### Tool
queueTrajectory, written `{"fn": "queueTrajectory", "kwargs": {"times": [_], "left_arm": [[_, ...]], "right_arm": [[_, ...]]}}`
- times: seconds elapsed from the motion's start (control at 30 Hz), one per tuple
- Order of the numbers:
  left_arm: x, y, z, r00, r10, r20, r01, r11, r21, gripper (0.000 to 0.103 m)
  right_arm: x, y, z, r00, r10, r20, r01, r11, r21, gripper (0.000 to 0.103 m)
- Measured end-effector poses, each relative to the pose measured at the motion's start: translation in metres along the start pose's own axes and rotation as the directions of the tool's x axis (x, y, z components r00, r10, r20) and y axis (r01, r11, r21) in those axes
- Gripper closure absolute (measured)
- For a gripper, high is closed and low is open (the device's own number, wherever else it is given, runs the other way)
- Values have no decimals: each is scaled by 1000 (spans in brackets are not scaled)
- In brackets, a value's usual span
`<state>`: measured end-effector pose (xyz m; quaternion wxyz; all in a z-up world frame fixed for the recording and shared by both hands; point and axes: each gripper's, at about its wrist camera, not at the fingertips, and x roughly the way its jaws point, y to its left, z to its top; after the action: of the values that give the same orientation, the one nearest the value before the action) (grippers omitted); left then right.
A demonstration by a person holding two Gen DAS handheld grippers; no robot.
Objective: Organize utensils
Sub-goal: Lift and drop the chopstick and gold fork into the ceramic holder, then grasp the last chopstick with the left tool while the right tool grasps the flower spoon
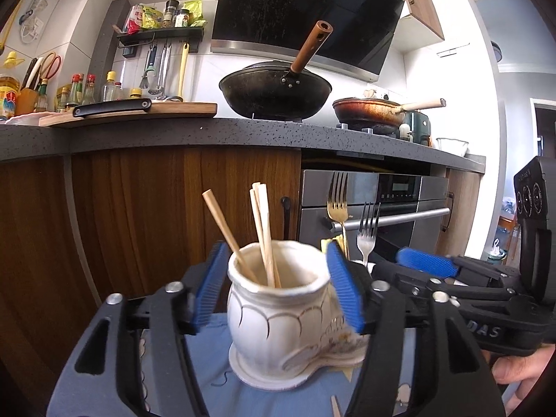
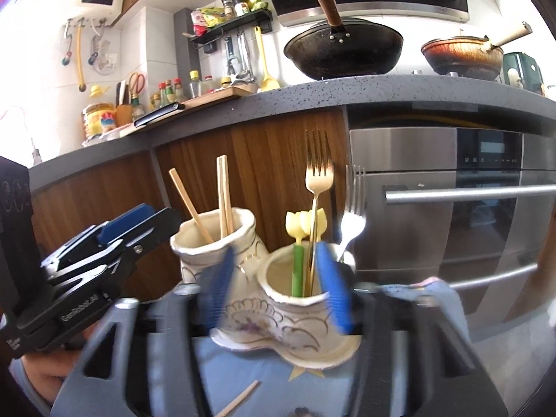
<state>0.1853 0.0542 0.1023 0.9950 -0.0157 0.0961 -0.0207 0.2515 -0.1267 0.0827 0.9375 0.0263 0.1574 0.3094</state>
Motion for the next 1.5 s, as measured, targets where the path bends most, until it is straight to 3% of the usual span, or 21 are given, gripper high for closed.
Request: {"fn": "queueTrajectory", "kwargs": {"times": [0.13,0.2,0.23,0.37,0.57,0.7,0.93,1.07,1.13,1.3,1.37,1.43,1.47,1.5], "left_arm": [[-13,4,-8,1000,13,-15,-13,1000,2,25],[-19,7,-14,999,19,-34,-19,1000,-3,24],[-20,8,-16,999,21,-47,-21,1000,-5,23],[-24,12,-32,992,27,-120,-29,1000,-9,23],[-16,9,-60,963,12,-271,-12,1000,1,19],[-12,3,-73,942,-1,-336,8,1000,21,10],[-16,-5,-88,917,-31,-398,54,998,45,6],[-7,-12,-101,878,-20,-479,65,995,77,6],[-9,-16,-102,879,-20,-476,77,992,100,6],[-5,-26,-107,861,-8,-508,101,982,157,6],[-7,-31,-108,863,-9,-505,117,976,183,9],[-6,-39,-111,853,-11,-521,146,965,218,32],[-4,-43,-113,845,-14,-535,162,960,230,38],[-3,-46,-116,834,-16,-551,178,954,242,50]], "right_arm": [[-10,0,-8,999,-34,-10,34,999,-22,39],[-15,-2,-13,999,-47,-23,46,999,-26,32],[-17,-3,-16,998,-52,-26,51,998,-27,23],[-26,-9,-28,995,-84,-57,82,996,-31,11],[-30,-20,-49,985,-106,-135,106,994,-12,6],[-30,-26,-63,973,-107,-205,111,994,11,6],[-34,-32,-85,943,-72,-325,103,992,79,5],[-34,-31,-95,932,-88,-351,112,993,49,5],[-32,-34,-98,928,-68,-367,98,993,62,5],[-22,-44,-101,905,-63,-421,125,985,122,5],[-22,-44,-101,905,-57,-421,124,983,132,5],[-21,-42,-100,905,-54,-422,116,986,122,5],[-21,-40,-101,905,-51,-423,109,987,115,5],[-20,-39,-100,904,-50,-424,108,988,113,5]]}}
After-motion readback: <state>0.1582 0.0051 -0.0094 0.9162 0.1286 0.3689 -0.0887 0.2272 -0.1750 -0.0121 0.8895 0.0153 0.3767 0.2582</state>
